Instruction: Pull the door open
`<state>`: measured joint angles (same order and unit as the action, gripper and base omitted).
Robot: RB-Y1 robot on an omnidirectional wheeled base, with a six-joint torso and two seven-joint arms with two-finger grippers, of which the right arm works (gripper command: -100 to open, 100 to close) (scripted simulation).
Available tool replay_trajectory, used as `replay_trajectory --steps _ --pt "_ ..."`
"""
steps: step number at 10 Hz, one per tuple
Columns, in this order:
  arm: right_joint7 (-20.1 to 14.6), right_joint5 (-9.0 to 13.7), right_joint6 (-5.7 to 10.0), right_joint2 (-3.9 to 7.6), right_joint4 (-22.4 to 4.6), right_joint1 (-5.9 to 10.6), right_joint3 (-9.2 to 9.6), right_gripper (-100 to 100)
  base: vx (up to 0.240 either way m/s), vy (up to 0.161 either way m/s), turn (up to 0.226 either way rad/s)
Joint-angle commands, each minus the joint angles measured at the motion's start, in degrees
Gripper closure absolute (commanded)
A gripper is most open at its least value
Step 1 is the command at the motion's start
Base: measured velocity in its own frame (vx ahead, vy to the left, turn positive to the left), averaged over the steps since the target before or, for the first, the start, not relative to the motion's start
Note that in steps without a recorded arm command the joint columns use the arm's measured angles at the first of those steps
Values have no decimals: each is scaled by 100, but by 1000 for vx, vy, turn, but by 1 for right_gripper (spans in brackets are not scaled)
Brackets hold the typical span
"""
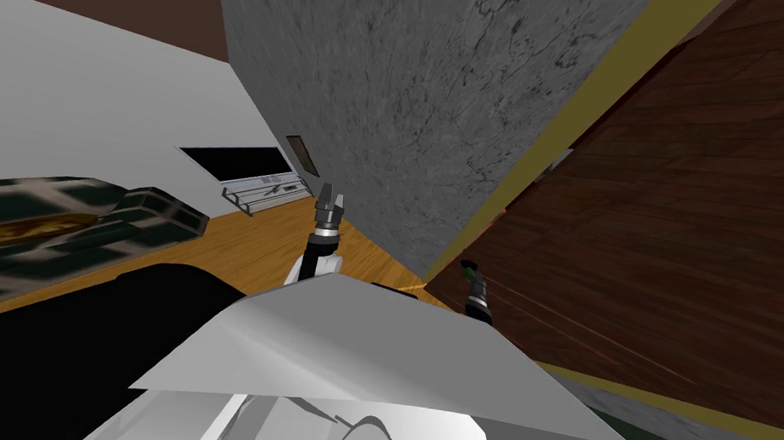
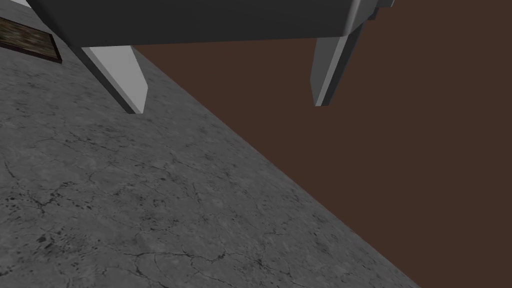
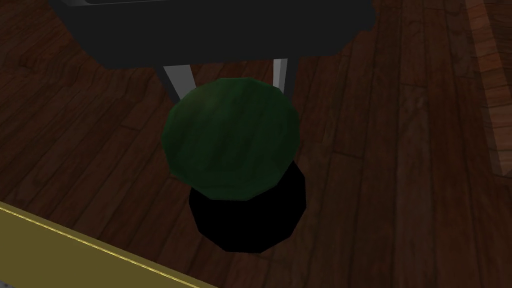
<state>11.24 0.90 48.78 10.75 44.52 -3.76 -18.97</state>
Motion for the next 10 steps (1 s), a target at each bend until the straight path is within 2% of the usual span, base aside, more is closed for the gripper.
replay_trajectory --steps 1,2,3,4,6,7,10 --pt "-286 131 21 -24 -14 30 91 100 -57 -18 84" --pt "-330 131 21 -24 -14 30 91 100 -47 -11 57" --pt "-546 257 18 -9 -23 34 128 100 -52 -11 85" --pt "-569 257 18 -9 -23 34 128 100 -46 -12 43" --pt "-939 516 13 21 -40 43 206 100 -71 -15 109" --pt "-1047 516 13 21 -40 43 206 100 -63 -21 60" --pt "-1501 775 8 51 -58 52 284 100 -53 -13 73"
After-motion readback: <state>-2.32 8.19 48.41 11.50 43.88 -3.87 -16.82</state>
